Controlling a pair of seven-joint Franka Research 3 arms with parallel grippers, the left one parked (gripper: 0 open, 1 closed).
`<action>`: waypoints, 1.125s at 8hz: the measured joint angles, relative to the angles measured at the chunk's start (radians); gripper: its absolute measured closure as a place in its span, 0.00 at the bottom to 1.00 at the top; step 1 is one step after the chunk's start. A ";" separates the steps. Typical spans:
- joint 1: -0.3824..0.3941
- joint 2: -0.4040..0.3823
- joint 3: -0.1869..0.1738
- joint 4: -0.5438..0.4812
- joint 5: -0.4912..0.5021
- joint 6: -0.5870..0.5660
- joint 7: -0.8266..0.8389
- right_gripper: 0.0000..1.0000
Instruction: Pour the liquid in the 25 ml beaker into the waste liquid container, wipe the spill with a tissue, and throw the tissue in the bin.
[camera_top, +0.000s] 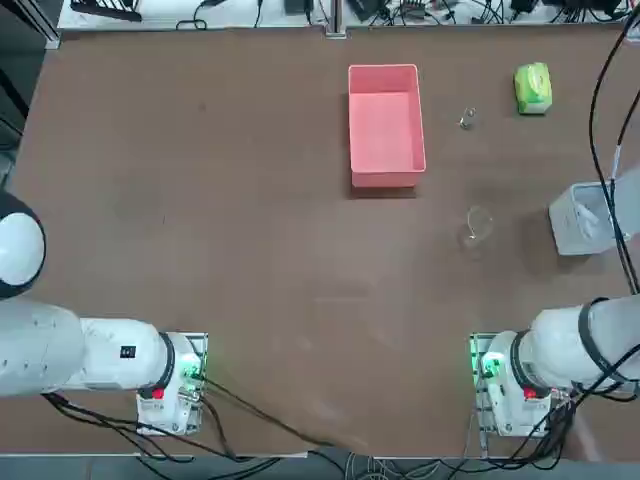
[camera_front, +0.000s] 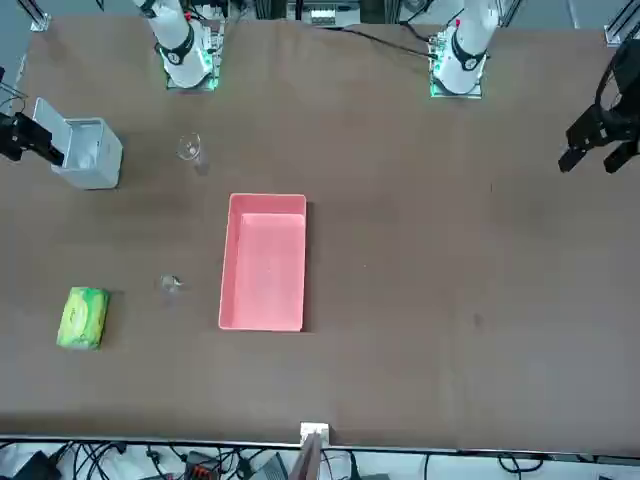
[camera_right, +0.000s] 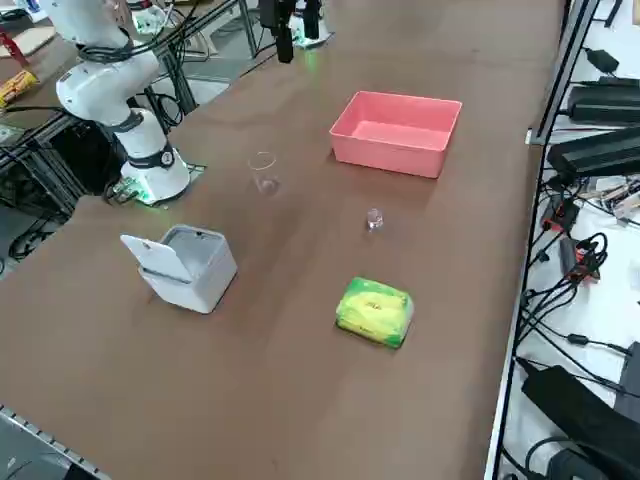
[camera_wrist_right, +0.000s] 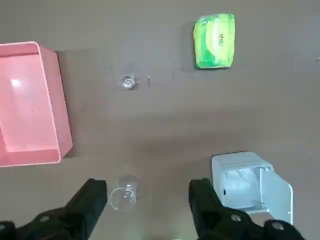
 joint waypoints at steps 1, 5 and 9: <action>0.000 0.000 -0.002 0.000 0.000 0.000 0.000 0.00; -0.003 0.020 -0.018 -0.009 0.004 -0.010 -0.043 0.00; -0.052 0.144 -0.022 -0.052 0.004 -0.014 -0.323 0.00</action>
